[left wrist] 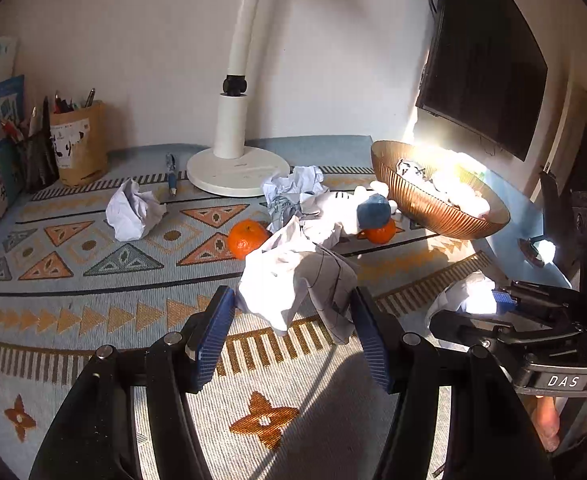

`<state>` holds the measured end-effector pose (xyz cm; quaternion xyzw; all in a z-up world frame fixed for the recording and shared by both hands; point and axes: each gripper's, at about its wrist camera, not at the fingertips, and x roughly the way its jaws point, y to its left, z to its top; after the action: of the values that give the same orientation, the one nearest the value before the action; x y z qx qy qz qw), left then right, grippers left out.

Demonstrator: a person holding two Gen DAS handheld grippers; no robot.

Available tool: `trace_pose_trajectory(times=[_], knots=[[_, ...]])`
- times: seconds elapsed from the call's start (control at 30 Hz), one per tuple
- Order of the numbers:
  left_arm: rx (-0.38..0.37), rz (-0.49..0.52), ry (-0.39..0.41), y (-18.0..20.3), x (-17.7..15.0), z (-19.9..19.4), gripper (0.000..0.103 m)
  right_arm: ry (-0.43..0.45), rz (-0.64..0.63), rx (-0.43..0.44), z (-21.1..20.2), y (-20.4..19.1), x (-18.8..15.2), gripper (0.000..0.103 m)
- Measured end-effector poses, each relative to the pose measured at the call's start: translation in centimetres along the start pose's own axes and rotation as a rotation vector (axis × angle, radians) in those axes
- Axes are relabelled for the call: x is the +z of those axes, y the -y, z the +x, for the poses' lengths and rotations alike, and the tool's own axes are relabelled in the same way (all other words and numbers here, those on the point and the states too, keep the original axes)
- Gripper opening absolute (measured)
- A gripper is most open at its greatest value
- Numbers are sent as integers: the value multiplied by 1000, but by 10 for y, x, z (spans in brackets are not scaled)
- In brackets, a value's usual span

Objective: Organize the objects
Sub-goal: 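Carry both paper balls over the amber bowl and open both tools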

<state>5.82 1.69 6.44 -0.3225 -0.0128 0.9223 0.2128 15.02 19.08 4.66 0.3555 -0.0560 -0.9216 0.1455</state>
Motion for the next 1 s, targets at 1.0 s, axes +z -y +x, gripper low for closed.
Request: trace_pose_trajectory(times=[1.0], knots=[[-195, 55, -18, 122, 144, 107, 94, 168, 344, -347, -66, 187, 96, 62]])
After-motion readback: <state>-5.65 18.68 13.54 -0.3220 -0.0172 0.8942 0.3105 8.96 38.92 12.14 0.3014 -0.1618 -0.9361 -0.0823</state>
